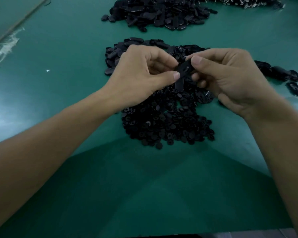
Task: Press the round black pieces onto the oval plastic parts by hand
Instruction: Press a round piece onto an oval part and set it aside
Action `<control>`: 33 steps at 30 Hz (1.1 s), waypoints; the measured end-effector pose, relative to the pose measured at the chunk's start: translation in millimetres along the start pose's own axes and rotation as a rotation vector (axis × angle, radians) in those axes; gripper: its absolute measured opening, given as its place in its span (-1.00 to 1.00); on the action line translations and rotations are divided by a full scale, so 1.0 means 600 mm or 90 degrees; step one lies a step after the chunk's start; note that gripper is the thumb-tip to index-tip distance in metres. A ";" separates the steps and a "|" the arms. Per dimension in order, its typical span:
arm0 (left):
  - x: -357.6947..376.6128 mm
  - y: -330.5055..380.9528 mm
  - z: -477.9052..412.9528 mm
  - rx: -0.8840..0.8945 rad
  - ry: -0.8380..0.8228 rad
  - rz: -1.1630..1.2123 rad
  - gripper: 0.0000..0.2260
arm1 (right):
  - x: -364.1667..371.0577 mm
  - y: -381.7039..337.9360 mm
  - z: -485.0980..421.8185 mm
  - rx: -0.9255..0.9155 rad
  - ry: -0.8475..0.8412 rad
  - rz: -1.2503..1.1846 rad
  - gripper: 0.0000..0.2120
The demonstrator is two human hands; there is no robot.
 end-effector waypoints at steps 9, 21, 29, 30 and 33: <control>0.003 -0.011 0.005 -0.063 0.001 0.090 -0.92 | 0.006 -0.013 0.009 -0.085 0.039 0.070 -0.93; -0.001 -0.019 0.009 -0.071 0.019 0.073 -0.95 | 0.033 -0.028 0.023 -0.169 0.015 0.227 -0.74; -0.031 -0.033 0.010 -0.108 0.140 0.075 -0.91 | 0.052 0.011 0.015 -0.118 -0.024 0.555 -0.94; -0.033 -0.034 0.010 -0.110 0.148 0.079 -0.91 | 0.059 0.016 0.016 -0.113 -0.047 0.577 -0.93; -0.035 -0.037 0.011 -0.123 0.163 0.100 -0.92 | 0.072 0.023 0.018 -0.102 -0.080 0.605 -0.89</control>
Point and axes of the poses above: each hand's wrist, its own z-axis away from the middle knuckle, its own x-axis out of the palm, y = z × x, the point moved 8 cm from there along -z, towards the middle knuckle, and after that the axes turned 12 degrees about x, right-handed, at the moved point
